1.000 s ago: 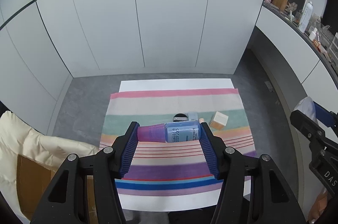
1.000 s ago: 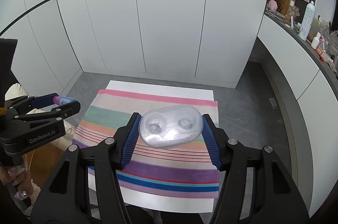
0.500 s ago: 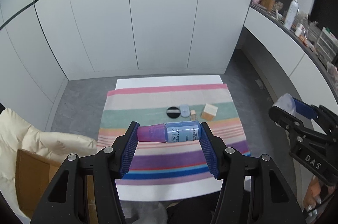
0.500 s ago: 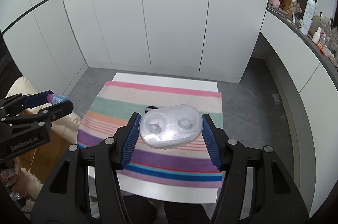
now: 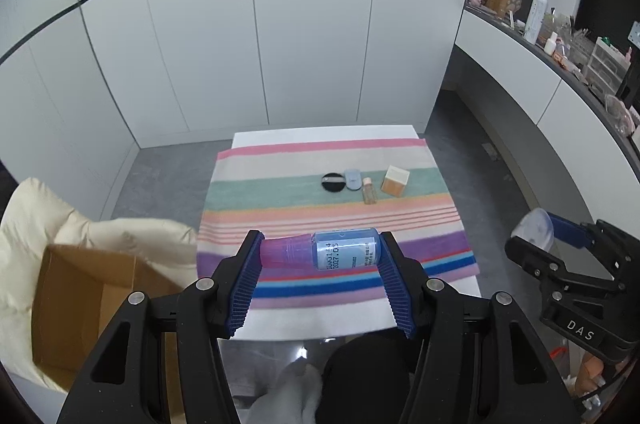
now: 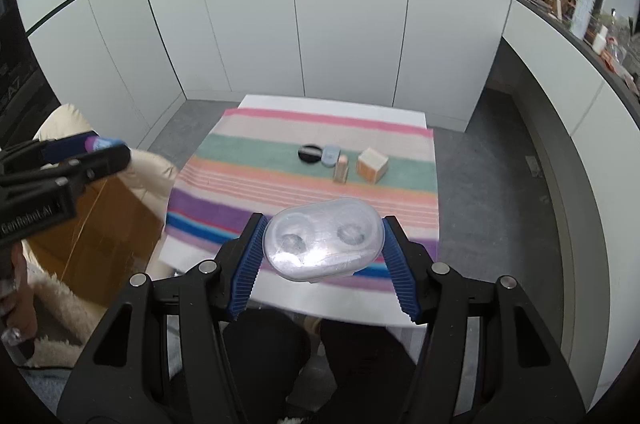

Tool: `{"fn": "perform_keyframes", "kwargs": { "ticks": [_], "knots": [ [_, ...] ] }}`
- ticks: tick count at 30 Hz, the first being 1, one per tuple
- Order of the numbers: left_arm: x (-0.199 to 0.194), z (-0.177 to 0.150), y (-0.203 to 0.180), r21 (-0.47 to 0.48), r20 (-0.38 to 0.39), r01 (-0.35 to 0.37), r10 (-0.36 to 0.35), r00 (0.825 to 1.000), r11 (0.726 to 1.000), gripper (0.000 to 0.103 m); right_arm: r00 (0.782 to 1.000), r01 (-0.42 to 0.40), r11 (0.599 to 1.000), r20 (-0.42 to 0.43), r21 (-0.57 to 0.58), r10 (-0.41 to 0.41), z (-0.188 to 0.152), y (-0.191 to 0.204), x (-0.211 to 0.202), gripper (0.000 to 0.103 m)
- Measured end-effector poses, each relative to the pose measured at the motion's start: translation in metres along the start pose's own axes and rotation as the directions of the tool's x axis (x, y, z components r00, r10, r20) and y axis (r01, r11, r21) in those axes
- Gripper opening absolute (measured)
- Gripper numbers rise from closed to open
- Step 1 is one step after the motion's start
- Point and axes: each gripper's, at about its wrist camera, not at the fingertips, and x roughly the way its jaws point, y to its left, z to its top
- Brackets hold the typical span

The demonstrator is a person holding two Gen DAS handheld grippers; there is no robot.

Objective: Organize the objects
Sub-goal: 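Lift the lens case and blue tube and carry them toward the cardboard box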

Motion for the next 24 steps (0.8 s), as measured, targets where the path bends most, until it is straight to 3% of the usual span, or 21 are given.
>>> {"fn": "perform_keyframes", "kwargs": {
  "ticks": [11, 24],
  "knots": [
    [-0.001, -0.080, 0.014, -0.023, -0.136, 0.005, -0.008, 0.991, 1.000, 0.058, 0.998, -0.002, 1.000, -0.061, 0.029, 0.004, -0.087, 0.012, -0.017, 0.060],
    [-0.014, -0.092, 0.025, -0.016, -0.114, -0.007, 0.005, 0.994, 1.000, 0.058, 0.998, -0.008, 1.000, -0.060, 0.005, 0.008, -0.095, 0.029, -0.031, 0.060]
  ]
}}
